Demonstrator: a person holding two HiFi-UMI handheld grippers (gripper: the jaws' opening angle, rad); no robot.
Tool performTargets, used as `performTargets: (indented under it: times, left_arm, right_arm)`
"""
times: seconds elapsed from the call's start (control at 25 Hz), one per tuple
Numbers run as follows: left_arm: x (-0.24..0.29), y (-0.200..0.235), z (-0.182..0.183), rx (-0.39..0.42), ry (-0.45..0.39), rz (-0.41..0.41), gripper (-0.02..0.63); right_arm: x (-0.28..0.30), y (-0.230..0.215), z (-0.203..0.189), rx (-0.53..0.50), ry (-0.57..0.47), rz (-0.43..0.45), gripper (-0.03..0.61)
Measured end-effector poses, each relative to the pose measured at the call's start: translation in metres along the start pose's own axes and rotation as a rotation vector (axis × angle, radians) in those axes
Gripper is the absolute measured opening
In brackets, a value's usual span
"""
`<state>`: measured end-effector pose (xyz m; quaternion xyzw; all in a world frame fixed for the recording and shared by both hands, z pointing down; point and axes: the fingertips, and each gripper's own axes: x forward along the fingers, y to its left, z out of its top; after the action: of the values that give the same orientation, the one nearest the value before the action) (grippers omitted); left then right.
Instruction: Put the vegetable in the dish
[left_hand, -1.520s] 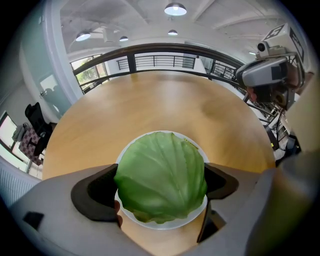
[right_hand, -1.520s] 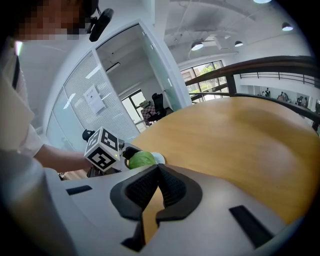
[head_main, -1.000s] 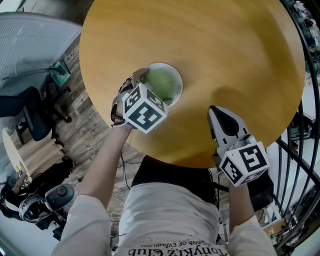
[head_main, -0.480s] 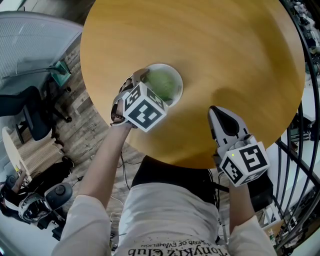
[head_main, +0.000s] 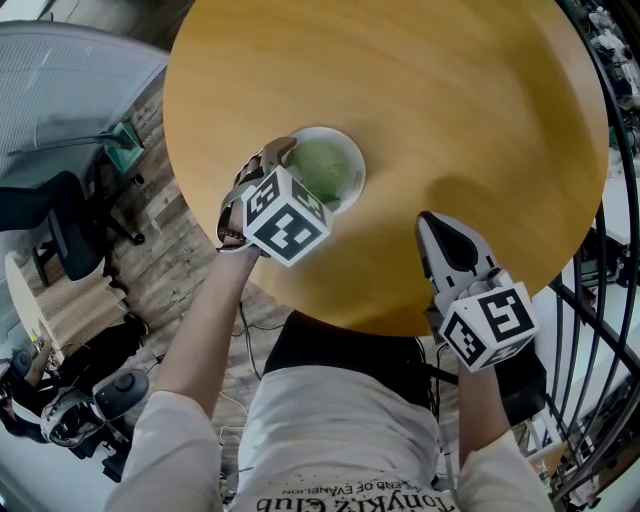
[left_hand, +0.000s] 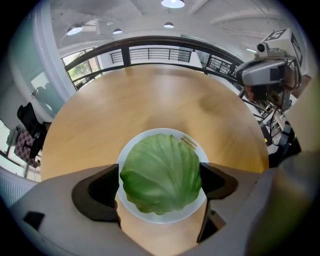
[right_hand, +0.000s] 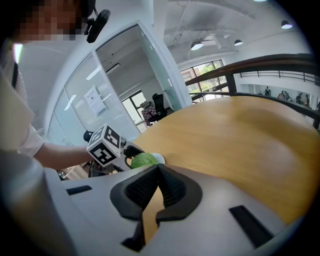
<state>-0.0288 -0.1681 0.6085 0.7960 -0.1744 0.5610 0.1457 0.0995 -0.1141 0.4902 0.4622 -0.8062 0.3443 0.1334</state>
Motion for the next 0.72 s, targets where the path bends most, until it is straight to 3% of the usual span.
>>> performTargets:
  times: [0.24, 0.72]
  left_arm:
    - [-0.013, -0.001, -0.001, -0.028, -0.033, 0.012, 0.502]
    - [-0.081, 0.007, -0.023, -0.226, -0.239, 0.075, 0.499]
  right_arm:
    - [-0.005, 0.007, 0.003, -0.006, 0.006, 0.004, 0.016]
    - [-0.020, 0.039, 0.013, -0.072, 0.023, -0.006, 0.016]
